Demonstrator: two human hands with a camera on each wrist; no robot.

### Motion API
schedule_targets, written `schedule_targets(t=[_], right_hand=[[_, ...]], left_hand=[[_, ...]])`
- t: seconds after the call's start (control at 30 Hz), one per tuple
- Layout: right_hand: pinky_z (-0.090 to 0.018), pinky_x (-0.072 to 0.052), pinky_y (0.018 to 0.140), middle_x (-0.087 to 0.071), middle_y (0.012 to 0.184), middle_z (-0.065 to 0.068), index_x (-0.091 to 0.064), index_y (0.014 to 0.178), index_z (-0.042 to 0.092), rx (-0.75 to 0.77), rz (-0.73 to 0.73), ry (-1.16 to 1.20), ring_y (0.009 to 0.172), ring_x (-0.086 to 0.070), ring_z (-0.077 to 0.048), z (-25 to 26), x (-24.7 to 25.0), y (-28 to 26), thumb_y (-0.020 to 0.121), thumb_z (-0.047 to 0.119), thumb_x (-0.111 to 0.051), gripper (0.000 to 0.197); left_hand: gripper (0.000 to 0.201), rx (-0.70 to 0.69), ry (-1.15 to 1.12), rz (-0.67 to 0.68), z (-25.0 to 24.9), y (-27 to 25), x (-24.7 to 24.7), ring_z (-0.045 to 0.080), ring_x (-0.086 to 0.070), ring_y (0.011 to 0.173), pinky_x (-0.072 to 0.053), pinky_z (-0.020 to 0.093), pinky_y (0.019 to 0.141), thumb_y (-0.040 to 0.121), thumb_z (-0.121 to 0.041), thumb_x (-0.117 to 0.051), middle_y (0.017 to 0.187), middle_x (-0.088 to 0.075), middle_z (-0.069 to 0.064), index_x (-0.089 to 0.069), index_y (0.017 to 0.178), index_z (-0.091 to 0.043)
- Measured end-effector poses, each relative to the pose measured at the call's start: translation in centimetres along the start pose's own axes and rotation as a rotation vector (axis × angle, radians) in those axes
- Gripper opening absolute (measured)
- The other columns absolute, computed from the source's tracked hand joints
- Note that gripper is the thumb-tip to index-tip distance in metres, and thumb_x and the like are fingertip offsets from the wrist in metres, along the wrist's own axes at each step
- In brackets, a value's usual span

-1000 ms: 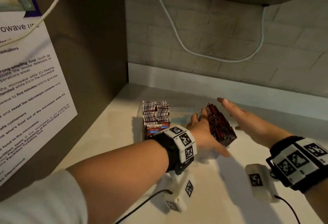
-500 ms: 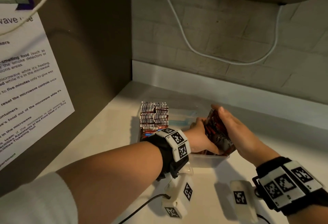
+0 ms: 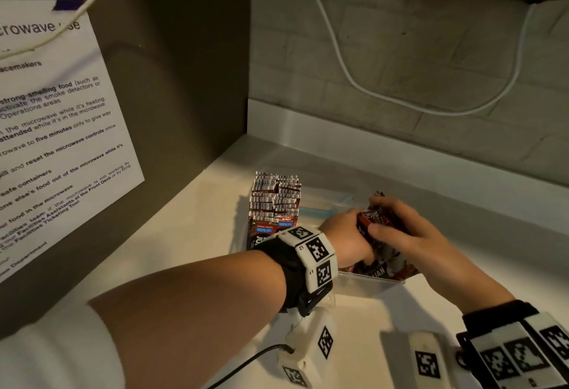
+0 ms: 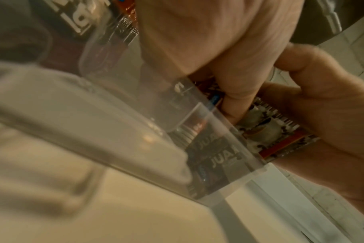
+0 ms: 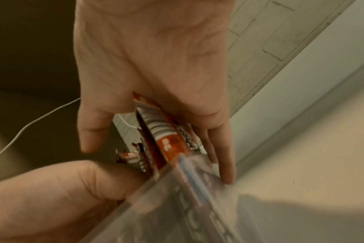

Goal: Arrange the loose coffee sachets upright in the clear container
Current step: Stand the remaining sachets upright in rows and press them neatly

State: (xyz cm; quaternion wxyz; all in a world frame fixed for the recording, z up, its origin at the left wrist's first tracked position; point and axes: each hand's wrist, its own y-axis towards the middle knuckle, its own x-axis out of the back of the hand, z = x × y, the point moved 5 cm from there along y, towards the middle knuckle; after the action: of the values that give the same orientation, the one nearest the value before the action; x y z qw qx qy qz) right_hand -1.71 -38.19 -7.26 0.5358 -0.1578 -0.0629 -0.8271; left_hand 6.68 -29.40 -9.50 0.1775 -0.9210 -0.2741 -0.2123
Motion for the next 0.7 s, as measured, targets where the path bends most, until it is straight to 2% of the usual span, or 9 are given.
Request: schedule_targets(t=[0.1, 0.23, 0.3, 0.37, 0.43, 0.5, 0.6, 0.7], right_hand=[[-0.031, -0.054, 0.086, -0.05, 0.13, 0.003, -0.053, 0.122, 0.044, 0.005, 0.085, -0.003, 0.11, -0.06, -0.013, 0.0, 0.2, -0.1, 0.043, 0.038, -0.083, 0.084], [-0.022, -0.054, 0.071, -0.047, 0.131, 0.001, -0.052, 0.123, 0.042, 0.026, 0.121, -0.032, 0.107, -0.062, -0.015, 0.0, 0.3, -0.1, 0.036, 0.024, -0.079, 0.093], [-0.022, -0.054, 0.071, -0.044, 0.133, 0.005, -0.053, 0.121, 0.044, 0.031, 0.111, -0.055, 0.108, -0.06, -0.013, 0.0, 0.3, -0.1, 0.038, 0.015, -0.077, 0.091], [-0.024, -0.054, 0.079, -0.039, 0.134, 0.01, -0.056, 0.117, 0.046, 0.044, 0.112, -0.087, 0.11, -0.056, -0.008, 0.3, 0.3, -0.2, 0.045, 0.007, -0.074, 0.083], [-0.028, -0.054, 0.087, -0.036, 0.134, 0.014, -0.06, 0.111, 0.047, 0.044, 0.124, -0.12, 0.112, -0.053, -0.005, 0.7, 0.1, -0.5, 0.049, 0.008, -0.073, 0.075], [-0.028, -0.055, 0.085, -0.036, 0.133, 0.016, -0.062, 0.107, 0.048, 0.019, 0.13, -0.114, 0.11, -0.055, -0.006, 1.0, 0.0, -0.7, 0.051, 0.008, -0.074, 0.069], [-0.03, -0.056, 0.081, -0.042, 0.134, 0.01, -0.061, 0.113, 0.045, -0.014, 0.122, -0.098, 0.11, -0.06, -0.014, 0.9, 0.3, -0.8, 0.06, -0.002, -0.073, 0.073], [-0.033, -0.057, 0.078, -0.049, 0.134, 0.001, -0.059, 0.119, 0.043, -0.072, 0.073, -0.069, 0.11, -0.062, -0.021, 0.6, 0.5, -0.9, 0.072, -0.016, -0.064, 0.076]], left_hand=[[0.054, 0.017, -0.048, -0.015, -0.1, 0.1, -0.1, 0.026, -0.061, 0.106, -0.051, 0.043, 0.094, 0.074, -0.007, -0.072, 0.115, -0.066, 0.006, -0.056, 0.124, -0.02], [0.054, 0.023, -0.061, 0.006, 0.1, 0.3, -0.3, 0.026, -0.062, 0.104, -0.052, 0.041, 0.092, 0.071, -0.003, -0.073, 0.112, -0.066, 0.006, -0.057, 0.12, -0.019], [0.053, 0.017, -0.064, 0.027, 0.1, 0.5, -0.4, 0.026, -0.062, 0.103, -0.054, 0.041, 0.09, 0.07, -0.002, -0.073, 0.11, -0.066, 0.007, -0.058, 0.118, -0.019], [0.049, 0.021, -0.077, 0.043, 0.1, 0.5, -0.4, 0.027, -0.063, 0.101, -0.055, 0.041, 0.088, 0.07, 0.0, -0.071, 0.108, -0.067, 0.008, -0.061, 0.114, -0.018], [0.045, 0.035, -0.089, 0.045, 0.3, 0.6, -0.5, 0.027, -0.063, 0.1, -0.055, 0.04, 0.087, 0.071, 0.0, -0.069, 0.107, -0.067, 0.008, -0.063, 0.112, -0.017], [0.042, 0.041, -0.115, 0.037, 0.6, 0.8, -0.4, 0.026, -0.063, 0.1, -0.055, 0.04, 0.088, 0.072, 0.0, -0.067, 0.107, -0.068, 0.008, -0.065, 0.111, -0.017], [0.038, 0.034, -0.14, 0.026, 0.8, 1.0, -0.4, 0.025, -0.061, 0.102, -0.054, 0.039, 0.089, 0.078, -0.001, -0.062, 0.108, -0.066, 0.007, -0.063, 0.112, -0.018], [0.029, 0.002, -0.171, -0.015, 0.7, 0.9, -0.2, 0.025, -0.06, 0.1, -0.052, 0.036, 0.087, 0.083, -0.007, -0.061, 0.104, -0.065, 0.005, -0.06, 0.11, -0.02]])
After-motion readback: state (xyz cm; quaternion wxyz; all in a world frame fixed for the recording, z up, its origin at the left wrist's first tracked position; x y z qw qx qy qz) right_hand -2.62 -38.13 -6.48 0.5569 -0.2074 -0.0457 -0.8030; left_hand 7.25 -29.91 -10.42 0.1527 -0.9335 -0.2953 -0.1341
